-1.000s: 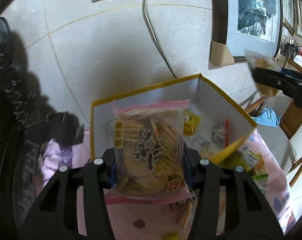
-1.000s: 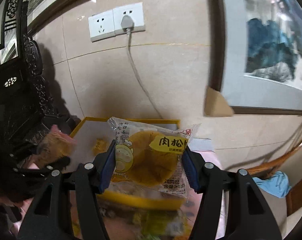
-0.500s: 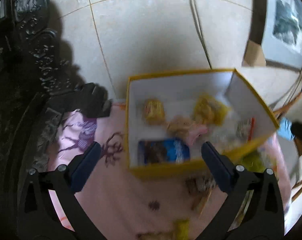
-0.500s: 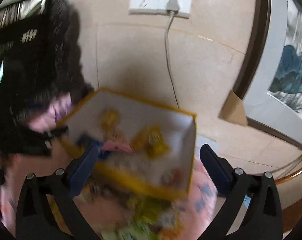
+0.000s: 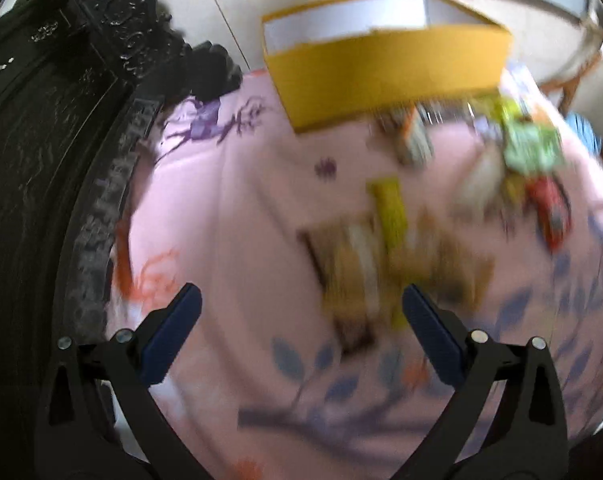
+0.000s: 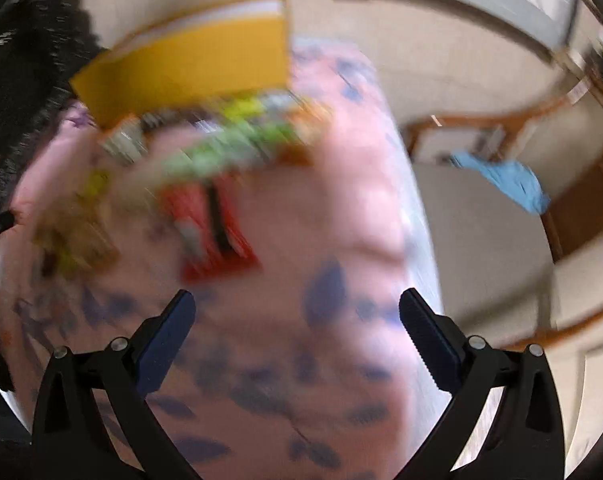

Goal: Organize snacks
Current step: 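Grasp the red snack pack with the right tool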

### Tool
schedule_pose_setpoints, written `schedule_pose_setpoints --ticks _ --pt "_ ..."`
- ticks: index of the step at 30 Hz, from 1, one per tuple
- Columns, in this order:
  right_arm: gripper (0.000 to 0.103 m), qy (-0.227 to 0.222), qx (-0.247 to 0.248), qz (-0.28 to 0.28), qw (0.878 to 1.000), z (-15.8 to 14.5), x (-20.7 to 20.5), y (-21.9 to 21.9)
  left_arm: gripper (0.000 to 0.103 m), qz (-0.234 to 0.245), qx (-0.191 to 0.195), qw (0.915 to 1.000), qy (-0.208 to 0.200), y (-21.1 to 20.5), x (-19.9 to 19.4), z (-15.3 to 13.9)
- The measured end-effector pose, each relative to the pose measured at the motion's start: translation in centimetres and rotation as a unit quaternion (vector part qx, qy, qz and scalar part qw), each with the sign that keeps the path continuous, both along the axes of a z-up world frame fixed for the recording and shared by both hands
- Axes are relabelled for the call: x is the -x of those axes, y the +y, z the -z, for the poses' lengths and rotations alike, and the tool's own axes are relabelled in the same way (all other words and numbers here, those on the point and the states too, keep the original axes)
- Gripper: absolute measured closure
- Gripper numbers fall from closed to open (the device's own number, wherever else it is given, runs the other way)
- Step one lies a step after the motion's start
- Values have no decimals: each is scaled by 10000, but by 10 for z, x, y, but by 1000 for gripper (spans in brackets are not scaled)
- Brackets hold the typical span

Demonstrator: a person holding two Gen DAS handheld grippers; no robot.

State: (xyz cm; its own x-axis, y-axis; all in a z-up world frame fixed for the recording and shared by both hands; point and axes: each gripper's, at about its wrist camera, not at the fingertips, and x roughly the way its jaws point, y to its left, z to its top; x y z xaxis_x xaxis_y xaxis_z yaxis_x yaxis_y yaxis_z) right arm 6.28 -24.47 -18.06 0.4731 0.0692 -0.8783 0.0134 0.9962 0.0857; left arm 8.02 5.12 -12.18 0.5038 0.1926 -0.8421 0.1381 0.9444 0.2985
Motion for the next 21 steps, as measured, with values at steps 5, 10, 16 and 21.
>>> schedule_pose_setpoints --ticks 5,10,16,21 --pt "1 -425 -761 -463 9951 0 8 14 2 -125 21 9999 107 6 51 5" --pt "1 -887 -153 -961 9913 7 -35 66 2 -511 218 9979 348 16 86 9" --pt "58 -467 121 -1168 9920 41 -76 82 2 -580 304 9978 128 11 114 0" --pt "58 -335 86 -1356 9902 31 -55 85 2 -485 700 9963 -75 -16 84 2"
